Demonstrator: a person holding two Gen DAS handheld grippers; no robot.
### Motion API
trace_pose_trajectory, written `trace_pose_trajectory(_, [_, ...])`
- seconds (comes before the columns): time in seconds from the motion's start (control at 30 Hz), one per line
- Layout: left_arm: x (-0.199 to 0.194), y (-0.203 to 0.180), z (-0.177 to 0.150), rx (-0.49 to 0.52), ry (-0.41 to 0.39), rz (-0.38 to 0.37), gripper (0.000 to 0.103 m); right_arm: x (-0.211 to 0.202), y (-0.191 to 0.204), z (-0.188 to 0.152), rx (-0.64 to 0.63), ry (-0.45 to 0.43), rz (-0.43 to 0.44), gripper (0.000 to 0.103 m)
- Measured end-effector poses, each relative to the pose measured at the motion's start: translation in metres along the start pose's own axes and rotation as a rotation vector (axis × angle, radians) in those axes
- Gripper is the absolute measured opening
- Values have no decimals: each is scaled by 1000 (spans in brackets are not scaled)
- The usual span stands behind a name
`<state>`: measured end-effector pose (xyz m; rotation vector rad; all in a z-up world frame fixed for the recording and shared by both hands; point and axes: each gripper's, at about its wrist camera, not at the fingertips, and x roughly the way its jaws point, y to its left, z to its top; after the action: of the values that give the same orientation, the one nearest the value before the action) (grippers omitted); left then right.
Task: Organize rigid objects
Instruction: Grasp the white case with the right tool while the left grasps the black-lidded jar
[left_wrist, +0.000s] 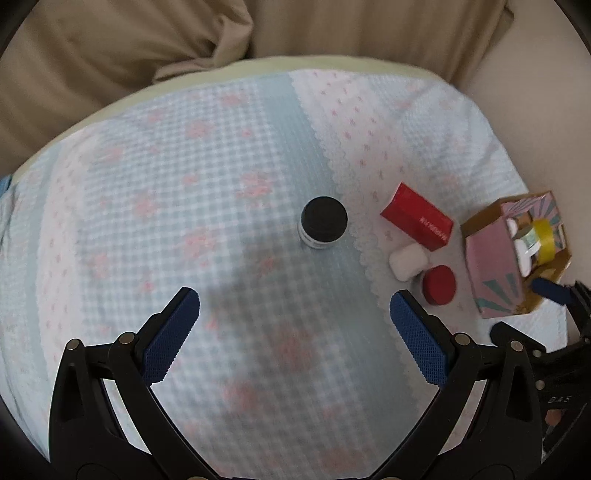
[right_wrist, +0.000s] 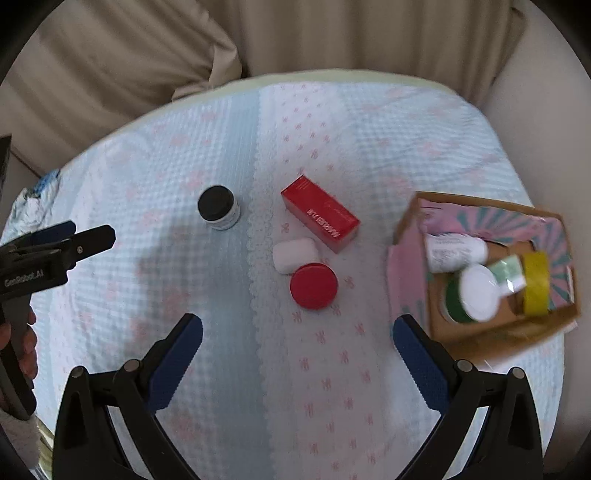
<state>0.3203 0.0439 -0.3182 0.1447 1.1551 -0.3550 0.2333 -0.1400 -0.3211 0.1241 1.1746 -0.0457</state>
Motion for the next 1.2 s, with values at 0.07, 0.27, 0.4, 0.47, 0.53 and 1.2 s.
trace_pose_trajectory(0.07, [21, -4, 8, 25, 13, 3, 103, 23, 2, 11, -13, 30, 5, 103])
trace_pose_trajectory(0.27, [87, -12, 27, 71, 50, -3, 101, 99, 12, 36, -95, 129, 1, 97])
trace_pose_trajectory(0.4, [124, -17, 37, 97, 68, -5, 99, 143, 14, 44, -115, 208, 11, 86])
trace_pose_trajectory(0.47, [139, -18, 40, 103, 79, -11, 96, 157, 14, 45, -117, 232, 2, 86])
trace_pose_trajectory(0.53, [149, -20, 42, 107, 84, -14, 92, 166, 13, 45, -108, 249, -9, 83])
trace_pose_trajectory(1.2, [162, -39, 49, 122, 51, -37, 55, 174, 2, 58, -25, 258, -31, 56])
